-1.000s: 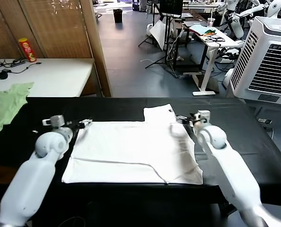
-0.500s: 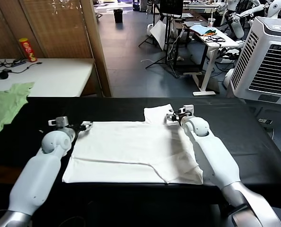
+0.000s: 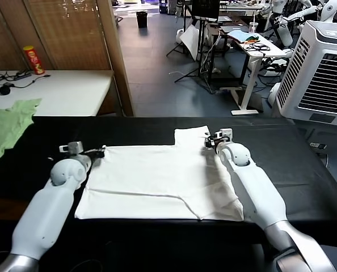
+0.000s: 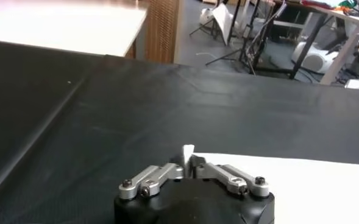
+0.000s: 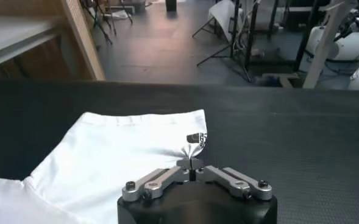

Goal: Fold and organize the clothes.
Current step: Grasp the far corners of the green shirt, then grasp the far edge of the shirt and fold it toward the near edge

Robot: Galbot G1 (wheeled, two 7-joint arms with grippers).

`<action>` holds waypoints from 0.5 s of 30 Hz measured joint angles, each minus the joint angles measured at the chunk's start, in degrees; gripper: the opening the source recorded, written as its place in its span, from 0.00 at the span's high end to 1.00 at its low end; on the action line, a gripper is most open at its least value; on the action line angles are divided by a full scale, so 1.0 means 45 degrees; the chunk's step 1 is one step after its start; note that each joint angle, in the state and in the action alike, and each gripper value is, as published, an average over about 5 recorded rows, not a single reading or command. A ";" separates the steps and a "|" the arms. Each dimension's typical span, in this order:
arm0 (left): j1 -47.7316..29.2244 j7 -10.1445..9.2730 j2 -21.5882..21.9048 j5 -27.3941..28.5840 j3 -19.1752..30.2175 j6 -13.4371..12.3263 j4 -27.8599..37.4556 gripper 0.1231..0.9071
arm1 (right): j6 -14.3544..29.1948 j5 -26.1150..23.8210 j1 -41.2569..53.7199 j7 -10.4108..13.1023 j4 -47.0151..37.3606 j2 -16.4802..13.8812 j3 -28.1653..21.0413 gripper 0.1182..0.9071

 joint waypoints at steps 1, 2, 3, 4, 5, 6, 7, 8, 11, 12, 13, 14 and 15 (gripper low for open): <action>0.0036 -0.0007 0.0020 0.0047 -0.0042 0.0000 -0.0058 0.99 | 0.0039 -0.0007 -0.0129 -0.0026 0.0240 -0.0090 0.0079 0.99; 0.0080 -0.0016 0.0047 0.0100 -0.0094 0.0000 -0.0128 0.99 | 0.0054 0.0008 -0.0283 -0.0048 0.0537 -0.0195 0.0165 0.99; 0.0138 -0.0022 0.0084 0.0151 -0.0157 0.0001 -0.0218 0.99 | 0.0041 0.0053 -0.0461 -0.0062 0.0882 -0.0316 0.0257 0.99; 0.0211 -0.0028 0.0136 0.0182 -0.0230 0.0005 -0.0343 0.99 | 0.0005 0.0119 -0.0666 -0.0065 0.1275 -0.0456 0.0354 0.99; 0.0298 -0.0038 0.0198 0.0192 -0.0308 0.0010 -0.0496 0.99 | -0.0057 0.0195 -0.0900 -0.0056 0.1715 -0.0613 0.0452 0.99; 0.0403 -0.0051 0.0266 0.0189 -0.0390 0.0014 -0.0688 0.99 | -0.0144 0.0282 -0.1158 -0.0035 0.2190 -0.0784 0.0551 0.99; 0.0539 -0.0071 0.0344 0.0178 -0.0483 0.0021 -0.0924 0.99 | -0.0248 0.0378 -0.1436 -0.0007 0.2690 -0.0965 0.0651 0.99; 0.0704 -0.0101 0.0428 0.0167 -0.0578 0.0030 -0.1198 0.99 | -0.0364 0.0475 -0.1732 0.0033 0.3211 -0.1153 0.0748 0.99; 0.1379 -0.0190 0.0717 0.0197 -0.0887 0.0049 -0.2197 0.99 | -0.0824 0.0753 -0.2675 0.0243 0.4821 -0.1728 0.1036 0.99; 0.1656 -0.0208 0.0824 0.0223 -0.0993 0.0052 -0.2580 0.99 | -0.1011 0.0840 -0.2983 0.0349 0.5347 -0.1908 0.1125 0.99; 0.1952 -0.0215 0.0937 0.0248 -0.1104 0.0054 -0.2981 0.99 | -0.1219 0.0910 -0.3287 0.0473 0.5868 -0.2083 0.1214 0.99; 0.2273 -0.0221 0.1058 0.0268 -0.1222 0.0055 -0.3397 0.99 | -0.1413 0.0960 -0.3563 0.0594 0.6347 -0.2239 0.1292 0.99; 0.2602 -0.0231 0.1180 0.0277 -0.1339 0.0056 -0.3806 0.99 | -0.1625 0.1000 -0.3828 0.0726 0.6811 -0.2382 0.1360 0.99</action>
